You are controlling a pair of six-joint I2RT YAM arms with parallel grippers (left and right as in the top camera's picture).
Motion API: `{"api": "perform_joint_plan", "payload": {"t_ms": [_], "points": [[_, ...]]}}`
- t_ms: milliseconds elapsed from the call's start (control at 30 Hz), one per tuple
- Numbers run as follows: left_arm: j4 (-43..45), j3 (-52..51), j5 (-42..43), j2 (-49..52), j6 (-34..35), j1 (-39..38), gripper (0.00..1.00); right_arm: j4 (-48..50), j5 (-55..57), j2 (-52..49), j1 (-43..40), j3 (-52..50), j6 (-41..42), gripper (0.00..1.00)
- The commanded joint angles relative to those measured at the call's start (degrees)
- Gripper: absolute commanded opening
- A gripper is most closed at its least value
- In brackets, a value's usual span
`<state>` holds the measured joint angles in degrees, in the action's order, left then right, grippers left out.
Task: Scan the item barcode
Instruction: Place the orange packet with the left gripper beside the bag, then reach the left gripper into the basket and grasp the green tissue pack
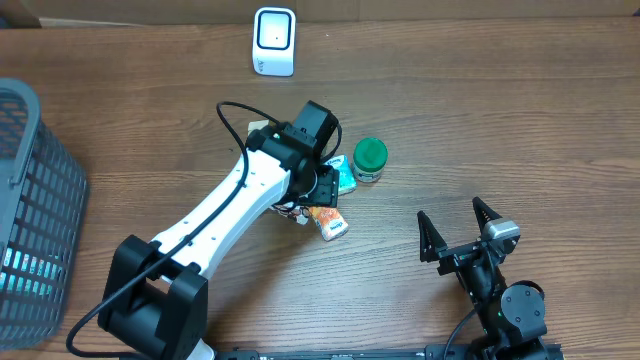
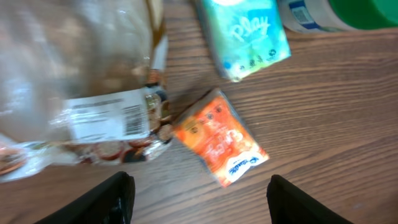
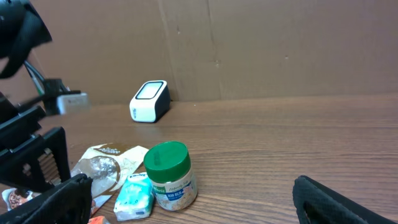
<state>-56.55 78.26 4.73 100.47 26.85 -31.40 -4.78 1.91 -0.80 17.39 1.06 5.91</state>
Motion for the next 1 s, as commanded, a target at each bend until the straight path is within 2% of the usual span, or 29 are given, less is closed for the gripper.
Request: {"api": "perform_joint_plan", "payload": {"t_ms": [0,100,200,400,567,667,833,967], "points": [[-2.86,6.73,-5.07,-4.87,-1.18,1.29,0.71,0.15,0.57,0.57,0.24,-0.59,-0.42,1.00],[-6.34,12.22,-5.57,-8.44,-3.04,3.13,0.76,0.15,0.57,0.57,0.24,-0.59,-0.42,1.00],[-9.88,17.66,-5.29,-12.13,-4.17,6.56,0.89,0.15,0.57,0.57,0.24,-0.59,-0.42,1.00],[-16.74,27.12,-4.66,-17.64,-5.99,17.64,0.94,0.15,0.57,0.57,0.24,-0.59,-0.42,1.00],[-19.76,33.81,0.87,-20.85,-8.31,31.10,0.95,0.15,0.57,0.57,0.24,-0.59,-0.42,1.00],[-20.83,36.57,1.66,-21.53,-9.31,40.65,1.00,0.15,0.57,0.57,0.24,-0.59,-0.42,1.00],[-21.59,37.31,2.45,-21.18,-9.20,57.13,1.00,0.15,0.57,0.57,0.24,-0.59,-0.42,1.00],[-21.05,37.29,3.28,-19.61,-5.99,68.94,1.00,0.15,0.57,0.57,0.24,-0.59,-0.42,1.00]]}}
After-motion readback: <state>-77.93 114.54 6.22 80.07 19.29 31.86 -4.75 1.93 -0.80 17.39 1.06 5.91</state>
